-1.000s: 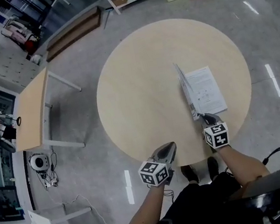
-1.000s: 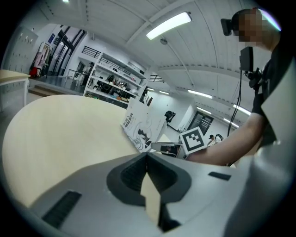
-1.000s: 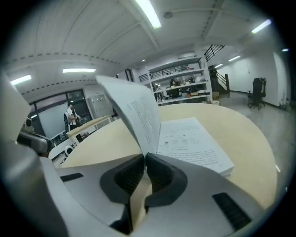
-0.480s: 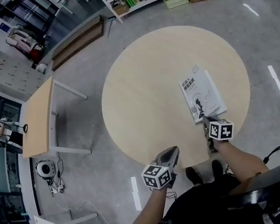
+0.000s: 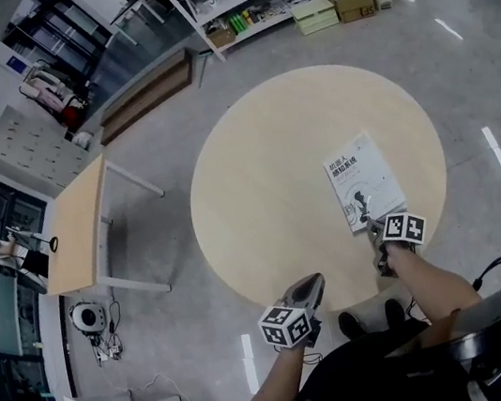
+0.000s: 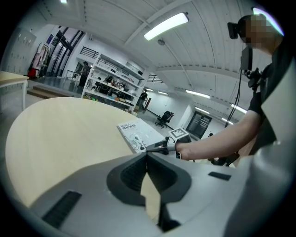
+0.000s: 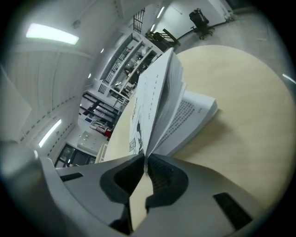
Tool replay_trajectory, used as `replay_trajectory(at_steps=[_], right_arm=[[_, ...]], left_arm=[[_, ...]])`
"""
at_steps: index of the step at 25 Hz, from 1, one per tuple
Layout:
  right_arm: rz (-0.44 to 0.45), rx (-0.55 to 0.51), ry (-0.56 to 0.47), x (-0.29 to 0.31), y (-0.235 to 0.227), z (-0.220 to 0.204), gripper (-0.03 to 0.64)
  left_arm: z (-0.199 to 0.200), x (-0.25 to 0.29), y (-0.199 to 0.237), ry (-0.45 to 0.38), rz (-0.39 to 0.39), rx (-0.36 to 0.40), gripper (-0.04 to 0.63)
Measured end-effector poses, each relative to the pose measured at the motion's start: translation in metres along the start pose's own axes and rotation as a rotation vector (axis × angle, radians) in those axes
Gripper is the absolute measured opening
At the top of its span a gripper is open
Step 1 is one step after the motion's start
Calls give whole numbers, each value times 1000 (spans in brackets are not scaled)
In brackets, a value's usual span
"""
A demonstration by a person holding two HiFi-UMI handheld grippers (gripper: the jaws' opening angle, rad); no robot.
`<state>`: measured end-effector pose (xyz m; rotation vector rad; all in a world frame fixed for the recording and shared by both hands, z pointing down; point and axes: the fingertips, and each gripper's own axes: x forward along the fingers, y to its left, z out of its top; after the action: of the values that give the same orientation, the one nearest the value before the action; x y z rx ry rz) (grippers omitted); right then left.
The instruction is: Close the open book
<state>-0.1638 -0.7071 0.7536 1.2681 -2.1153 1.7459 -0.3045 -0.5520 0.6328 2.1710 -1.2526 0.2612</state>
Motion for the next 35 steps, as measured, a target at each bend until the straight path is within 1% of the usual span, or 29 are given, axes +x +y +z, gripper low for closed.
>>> replay_trajectory(at_steps=[4,6,9,14,16,18,21,26,27,29,30,32,33,35], right_arm=[[35,157,12,4,-8,1,21],[42,207,22,4,-14,2,21],[27,236,45,3,-19,2,31],[-4,242,60,-1,-22,-1,31],[-1,245,60,-7,-26,-2,31],[23,243,53,-18,-23,-3,31],[80,179,19,-37,1,12,29],[220,12,-44,-71,60,47,29],[247,-21,-52,-78,72,53,29],[302,-84,-70,-95,95,62,25],[332,-117,-82,-104,107,67,9],[395,-204,-108,-123,129,72,0],[423,-257,-121,-131,138,73,0],[457,-368,-141,-146,152,74,0]], left_arm=[[4,2,-2,-19,-2,13,0],[6,4,-2,-29,2,13,0],[12,3,-5,-43,5,13,-1],[17,-1,-6,-64,-1,15,-1],[16,1,-8,-70,-6,9,0],[19,-1,-10,-82,-12,11,0],[34,-8,-12,-121,-19,20,-2],[56,-15,-18,-182,-36,30,-2],[60,-14,-21,-189,-50,44,0],[69,-14,-33,-197,-77,103,-1],[74,-15,-38,-204,-76,137,0],[86,-20,-43,-242,-42,182,-1],[92,-24,-45,-267,-28,191,0],[102,-30,-49,-308,-24,194,-1]])
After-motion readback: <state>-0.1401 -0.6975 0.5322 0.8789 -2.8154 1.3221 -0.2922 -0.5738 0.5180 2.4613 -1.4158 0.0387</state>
